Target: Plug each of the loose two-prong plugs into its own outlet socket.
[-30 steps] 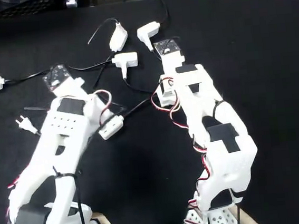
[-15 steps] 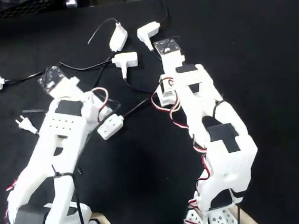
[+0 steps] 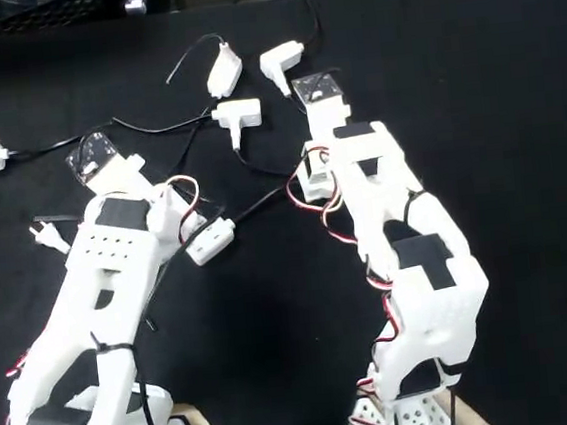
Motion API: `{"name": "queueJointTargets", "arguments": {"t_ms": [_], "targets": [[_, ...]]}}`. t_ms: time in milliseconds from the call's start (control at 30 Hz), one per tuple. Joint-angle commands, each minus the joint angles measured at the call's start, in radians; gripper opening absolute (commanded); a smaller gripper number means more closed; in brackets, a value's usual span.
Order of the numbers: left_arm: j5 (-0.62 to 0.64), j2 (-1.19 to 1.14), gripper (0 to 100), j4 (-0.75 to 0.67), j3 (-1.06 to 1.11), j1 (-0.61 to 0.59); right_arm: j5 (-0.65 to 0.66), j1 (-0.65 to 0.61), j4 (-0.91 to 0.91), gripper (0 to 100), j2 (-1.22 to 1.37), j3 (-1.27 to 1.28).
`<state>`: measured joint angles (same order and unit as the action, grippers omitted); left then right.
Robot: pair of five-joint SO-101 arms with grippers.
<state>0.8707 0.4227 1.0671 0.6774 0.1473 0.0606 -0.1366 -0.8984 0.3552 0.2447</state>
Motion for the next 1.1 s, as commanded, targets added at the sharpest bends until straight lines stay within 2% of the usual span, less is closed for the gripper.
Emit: {"name": "queueJointTargets", "arguments": {"t_ms": [0, 133, 267, 467, 1067], "targets": [[-0.011, 0.054, 3, 0.038, -0.047, -0.004, -0.005, 0.018, 0.014, 27.0, -0.047, -0.012], [-0.011, 0.034, 3, 0.031, -0.047, 0.002, -0.005, 0.018, 0.014, 27.0, -0.047, -0.012], [-0.011, -0.069, 3, 0.031, -0.077, 0.051, -0.005, 0.018, 0.014, 27.0, -0.047, -0.013], [-0.009, -0.198, 3, 0.038, -0.151, 0.054, -0.005, 0.018, 0.014, 27.0, -0.047, -0.013], [-0.009, -0.186, 3, 0.028, -0.079, 0.05, -0.005, 0.018, 0.025, 26.9, -0.047, -0.012]]}}
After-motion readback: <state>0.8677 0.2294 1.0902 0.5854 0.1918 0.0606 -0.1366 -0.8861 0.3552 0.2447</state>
